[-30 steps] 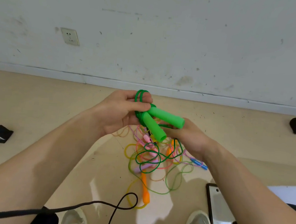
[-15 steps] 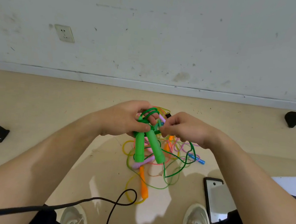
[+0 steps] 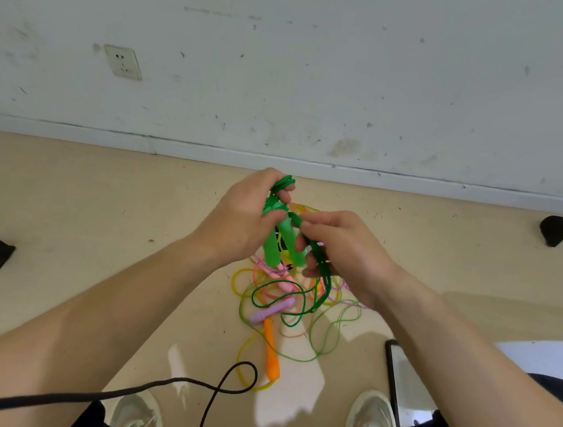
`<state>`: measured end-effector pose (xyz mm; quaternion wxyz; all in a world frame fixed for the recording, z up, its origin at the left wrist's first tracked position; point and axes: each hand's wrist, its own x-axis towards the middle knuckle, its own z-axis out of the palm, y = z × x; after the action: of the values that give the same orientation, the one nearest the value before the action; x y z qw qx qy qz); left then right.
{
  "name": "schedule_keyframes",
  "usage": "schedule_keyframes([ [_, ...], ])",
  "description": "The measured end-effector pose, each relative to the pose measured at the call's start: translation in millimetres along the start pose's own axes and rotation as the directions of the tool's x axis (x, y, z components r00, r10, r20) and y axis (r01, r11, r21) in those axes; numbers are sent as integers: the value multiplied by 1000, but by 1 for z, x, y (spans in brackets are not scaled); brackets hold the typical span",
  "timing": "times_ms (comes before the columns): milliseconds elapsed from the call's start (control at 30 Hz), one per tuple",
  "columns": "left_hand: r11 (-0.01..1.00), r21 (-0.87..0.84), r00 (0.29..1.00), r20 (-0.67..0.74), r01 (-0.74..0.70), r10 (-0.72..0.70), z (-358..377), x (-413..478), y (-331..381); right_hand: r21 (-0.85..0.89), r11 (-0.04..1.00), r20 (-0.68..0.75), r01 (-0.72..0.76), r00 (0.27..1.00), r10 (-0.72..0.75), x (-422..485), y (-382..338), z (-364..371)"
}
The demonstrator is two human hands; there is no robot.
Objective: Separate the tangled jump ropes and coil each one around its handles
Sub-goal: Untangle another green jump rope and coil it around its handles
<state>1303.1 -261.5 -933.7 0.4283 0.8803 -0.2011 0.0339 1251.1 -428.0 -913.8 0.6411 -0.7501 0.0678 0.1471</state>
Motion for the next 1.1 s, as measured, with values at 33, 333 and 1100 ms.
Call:
schedule_keyframes([
  [33, 999, -48, 997, -75, 20, -23, 4, -1, 0, -3, 1000, -24, 23, 999, -23, -2, 2, 6],
  [333, 899, -428, 880, -386, 95, -277, 21, -2, 11, -388, 869, -296, 308, 851, -434, -10, 23, 39],
  [1100, 419, -883, 778, -108, 212, -620, 11, 10, 20, -91, 989, -117, 121, 984, -131, -12, 41, 57],
])
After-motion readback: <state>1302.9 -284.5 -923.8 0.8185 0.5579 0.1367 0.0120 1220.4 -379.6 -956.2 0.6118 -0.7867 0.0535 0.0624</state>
